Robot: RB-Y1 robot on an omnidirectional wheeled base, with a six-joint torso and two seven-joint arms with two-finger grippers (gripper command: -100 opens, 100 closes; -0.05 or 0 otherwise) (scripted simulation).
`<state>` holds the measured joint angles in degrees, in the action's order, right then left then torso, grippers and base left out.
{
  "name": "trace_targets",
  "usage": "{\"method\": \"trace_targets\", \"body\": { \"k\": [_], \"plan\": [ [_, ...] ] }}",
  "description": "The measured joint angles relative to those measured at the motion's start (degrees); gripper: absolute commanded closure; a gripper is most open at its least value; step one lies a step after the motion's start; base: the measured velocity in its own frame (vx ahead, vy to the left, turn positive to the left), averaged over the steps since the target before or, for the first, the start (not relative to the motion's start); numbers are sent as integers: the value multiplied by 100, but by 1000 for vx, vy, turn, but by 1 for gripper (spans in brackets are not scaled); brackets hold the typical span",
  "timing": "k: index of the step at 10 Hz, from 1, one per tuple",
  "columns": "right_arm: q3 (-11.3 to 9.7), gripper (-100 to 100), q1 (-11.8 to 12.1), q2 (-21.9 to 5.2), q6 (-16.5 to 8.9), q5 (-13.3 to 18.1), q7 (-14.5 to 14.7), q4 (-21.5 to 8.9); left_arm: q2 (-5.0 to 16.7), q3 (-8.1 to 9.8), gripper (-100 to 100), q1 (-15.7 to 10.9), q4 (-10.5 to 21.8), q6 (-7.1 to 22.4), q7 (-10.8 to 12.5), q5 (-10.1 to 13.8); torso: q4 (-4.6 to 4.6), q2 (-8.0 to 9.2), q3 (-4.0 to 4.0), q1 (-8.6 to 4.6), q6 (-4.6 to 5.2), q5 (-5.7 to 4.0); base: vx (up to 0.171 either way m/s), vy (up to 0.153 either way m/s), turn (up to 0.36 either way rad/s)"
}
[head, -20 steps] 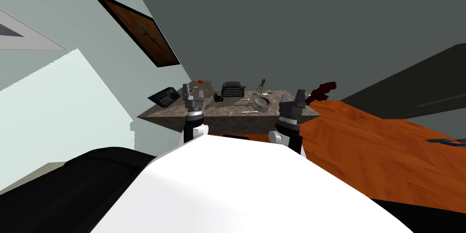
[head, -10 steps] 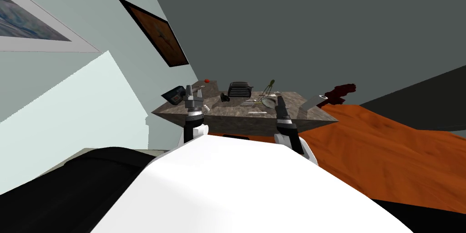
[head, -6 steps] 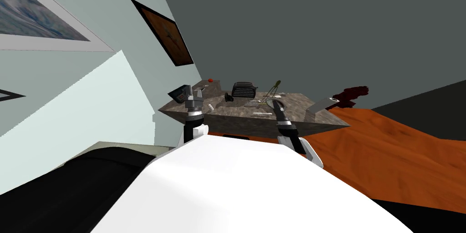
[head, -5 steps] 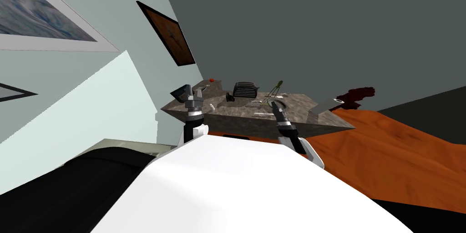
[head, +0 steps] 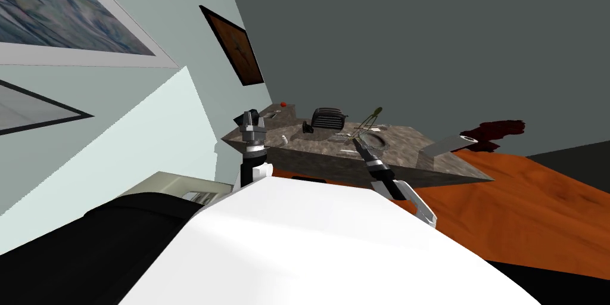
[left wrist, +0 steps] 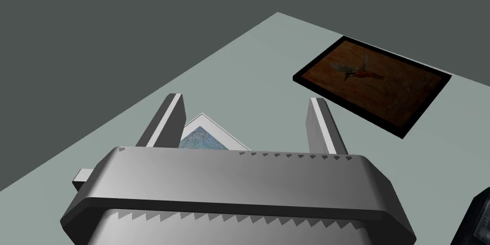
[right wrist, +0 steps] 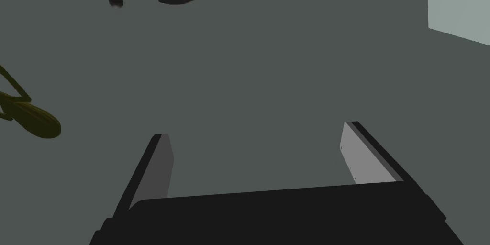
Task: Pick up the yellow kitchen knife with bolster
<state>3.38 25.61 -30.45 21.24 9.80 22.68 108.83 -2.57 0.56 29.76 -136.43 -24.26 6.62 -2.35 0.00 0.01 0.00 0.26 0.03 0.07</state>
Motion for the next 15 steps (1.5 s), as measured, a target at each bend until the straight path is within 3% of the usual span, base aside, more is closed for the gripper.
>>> {"method": "trace_targets", "body": {
  "k": [8,11,15],
  "plan": [
    [-107,-100,-19,-1333,-128,931,615,-1132,0,0,0,-1,0,0,0,0,1,3,2,-6,-4,-2,4,60,153],
    [-135,-100,-3,-1774,-35,1290,840,-1654,0,0,0,-1,0,0,0,0,1,3,1,-5,-5,-2,6,51,173],
    [-225,-100,28,-2395,-140,1667,980,-1943,1,0,0,0,0,0,0,0,1,3,2,-16,-2,-3,7,35,158]
  ]
}}
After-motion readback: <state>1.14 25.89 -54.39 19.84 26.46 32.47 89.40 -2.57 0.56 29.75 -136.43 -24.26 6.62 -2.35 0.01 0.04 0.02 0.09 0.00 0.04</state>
